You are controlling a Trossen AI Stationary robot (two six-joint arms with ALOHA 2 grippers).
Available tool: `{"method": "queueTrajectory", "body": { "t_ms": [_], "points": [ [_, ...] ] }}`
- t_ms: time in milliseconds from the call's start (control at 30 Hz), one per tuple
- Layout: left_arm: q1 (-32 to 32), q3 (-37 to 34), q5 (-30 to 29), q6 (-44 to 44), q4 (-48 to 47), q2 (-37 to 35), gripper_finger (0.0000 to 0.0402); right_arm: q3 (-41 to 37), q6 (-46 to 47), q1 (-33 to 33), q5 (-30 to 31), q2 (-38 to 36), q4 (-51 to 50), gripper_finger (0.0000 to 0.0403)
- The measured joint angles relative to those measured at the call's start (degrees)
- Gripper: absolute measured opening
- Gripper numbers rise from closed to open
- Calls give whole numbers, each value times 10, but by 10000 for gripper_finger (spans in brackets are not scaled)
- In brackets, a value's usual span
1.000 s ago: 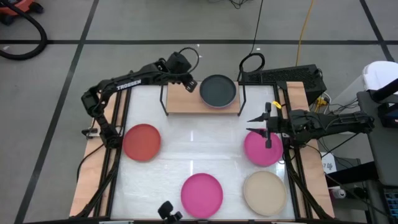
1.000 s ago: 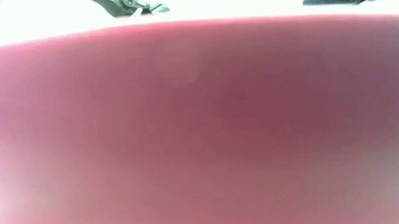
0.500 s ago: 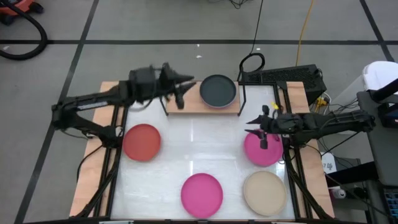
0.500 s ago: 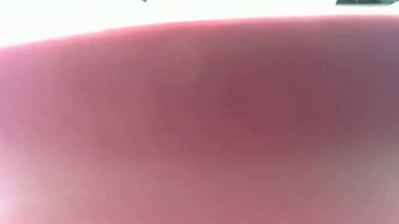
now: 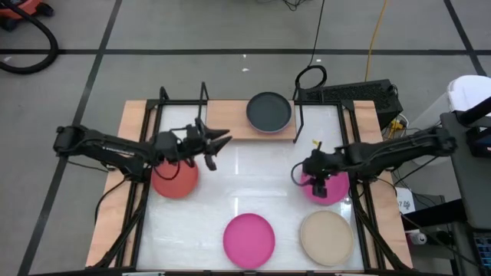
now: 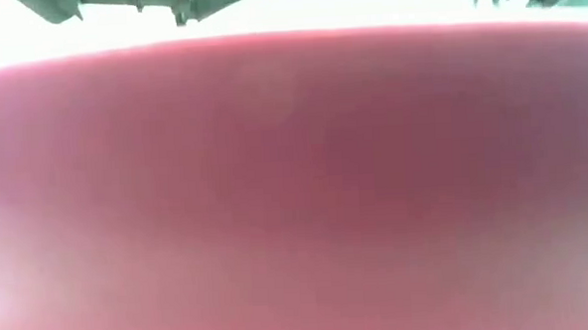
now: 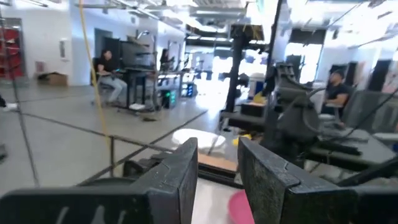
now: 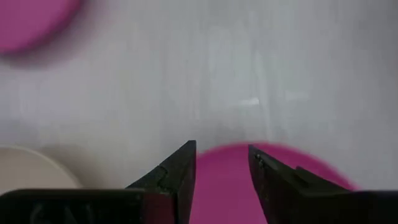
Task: Place and stack plates onto a shelf
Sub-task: Put the top pink plate on the shelf
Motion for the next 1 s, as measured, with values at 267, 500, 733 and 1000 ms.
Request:
{"method": "queueTrajectory", "body": {
  "t_ms": [267, 500, 733, 1000],
  "points": [
    [-9, -54, -6, -21, 44, 4, 120, 0, 118, 43, 4, 108, 29, 128],
    [-9, -54, -10, -18, 40, 5, 120, 0, 224, 71, 9, 165, 42, 128],
    [-9, -54, -10, -18, 40, 5, 120, 0, 274, 83, 51, 205, 35, 124],
    [-9, -54, -10, -22, 43, 5, 120, 1, 278, 88, 54, 206, 26, 46]
  ]
}}
